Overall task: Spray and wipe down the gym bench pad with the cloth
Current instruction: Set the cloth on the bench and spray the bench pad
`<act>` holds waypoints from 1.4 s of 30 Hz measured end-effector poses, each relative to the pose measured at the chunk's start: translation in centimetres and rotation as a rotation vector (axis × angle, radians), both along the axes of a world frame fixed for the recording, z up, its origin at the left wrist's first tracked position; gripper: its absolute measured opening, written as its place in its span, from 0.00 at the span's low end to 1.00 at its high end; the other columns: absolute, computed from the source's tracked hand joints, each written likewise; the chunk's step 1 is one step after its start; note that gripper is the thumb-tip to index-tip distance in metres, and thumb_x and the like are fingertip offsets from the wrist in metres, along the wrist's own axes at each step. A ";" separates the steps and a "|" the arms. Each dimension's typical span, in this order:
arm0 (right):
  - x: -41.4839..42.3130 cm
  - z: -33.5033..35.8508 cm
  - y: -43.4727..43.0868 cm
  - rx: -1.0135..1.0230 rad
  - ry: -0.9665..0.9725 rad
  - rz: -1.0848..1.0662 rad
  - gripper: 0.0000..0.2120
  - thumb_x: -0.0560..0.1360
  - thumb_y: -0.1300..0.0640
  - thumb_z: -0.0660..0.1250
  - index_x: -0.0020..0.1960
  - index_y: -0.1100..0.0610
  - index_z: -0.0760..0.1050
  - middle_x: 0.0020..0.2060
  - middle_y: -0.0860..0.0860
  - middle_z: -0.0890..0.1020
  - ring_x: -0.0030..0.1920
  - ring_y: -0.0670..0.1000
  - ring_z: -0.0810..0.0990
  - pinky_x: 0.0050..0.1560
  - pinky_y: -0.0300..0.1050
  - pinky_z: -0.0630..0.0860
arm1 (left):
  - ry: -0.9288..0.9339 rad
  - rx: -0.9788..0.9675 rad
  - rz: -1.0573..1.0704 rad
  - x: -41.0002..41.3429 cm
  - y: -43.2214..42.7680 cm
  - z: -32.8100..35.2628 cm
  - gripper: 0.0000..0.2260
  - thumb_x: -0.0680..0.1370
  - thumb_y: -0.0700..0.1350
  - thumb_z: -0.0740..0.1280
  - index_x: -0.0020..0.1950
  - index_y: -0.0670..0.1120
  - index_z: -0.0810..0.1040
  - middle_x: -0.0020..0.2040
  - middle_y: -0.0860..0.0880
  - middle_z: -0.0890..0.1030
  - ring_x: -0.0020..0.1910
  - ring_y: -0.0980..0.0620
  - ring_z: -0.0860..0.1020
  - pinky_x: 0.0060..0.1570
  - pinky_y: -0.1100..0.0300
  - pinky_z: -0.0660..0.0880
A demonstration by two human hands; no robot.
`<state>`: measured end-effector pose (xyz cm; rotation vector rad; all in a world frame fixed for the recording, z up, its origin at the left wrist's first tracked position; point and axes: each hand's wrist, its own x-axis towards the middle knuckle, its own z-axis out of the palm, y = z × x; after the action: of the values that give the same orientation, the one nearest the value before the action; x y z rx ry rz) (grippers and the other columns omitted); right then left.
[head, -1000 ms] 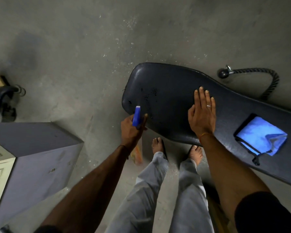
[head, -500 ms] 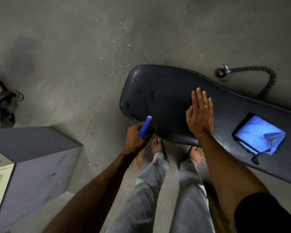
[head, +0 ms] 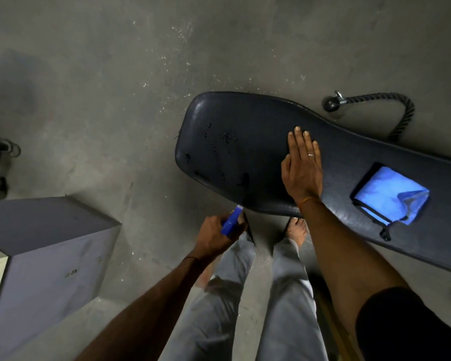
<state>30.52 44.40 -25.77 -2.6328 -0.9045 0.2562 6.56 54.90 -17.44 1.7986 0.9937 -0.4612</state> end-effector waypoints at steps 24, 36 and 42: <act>-1.5 3.1 -2.8 0.831 0.639 -0.636 0.18 0.81 0.60 0.58 0.67 0.61 0.78 0.66 0.55 0.81 0.68 0.52 0.78 0.74 0.49 0.71 | -0.220 0.020 0.121 9.5 -1.5 2.5 0.19 0.77 0.50 0.74 0.39 0.34 0.78 0.31 0.41 0.82 0.28 0.54 0.81 0.29 0.63 0.74; -10.5 7.2 -7.0 0.699 0.758 -0.645 0.22 0.75 0.76 0.62 0.59 0.55 0.80 0.54 0.42 0.83 0.58 0.43 0.83 0.64 0.41 0.78 | -0.245 -0.184 0.171 7.4 -4.0 3.5 0.09 0.75 0.45 0.77 0.51 0.44 0.81 0.41 0.53 0.82 0.38 0.64 0.79 0.40 0.70 0.75; -14.3 11.3 -6.8 0.615 0.874 -0.406 0.25 0.74 0.70 0.66 0.66 0.50 0.71 0.61 0.48 0.78 0.59 0.42 0.78 0.60 0.30 0.74 | -0.325 -0.239 0.114 7.8 -3.6 4.0 0.18 0.76 0.50 0.75 0.65 0.55 0.78 0.62 0.47 0.80 0.59 0.52 0.81 0.55 0.64 0.79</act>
<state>16.25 37.64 -14.51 -1.7743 -0.1056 0.7852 14.36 51.32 -13.42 1.5334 0.7742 -0.1980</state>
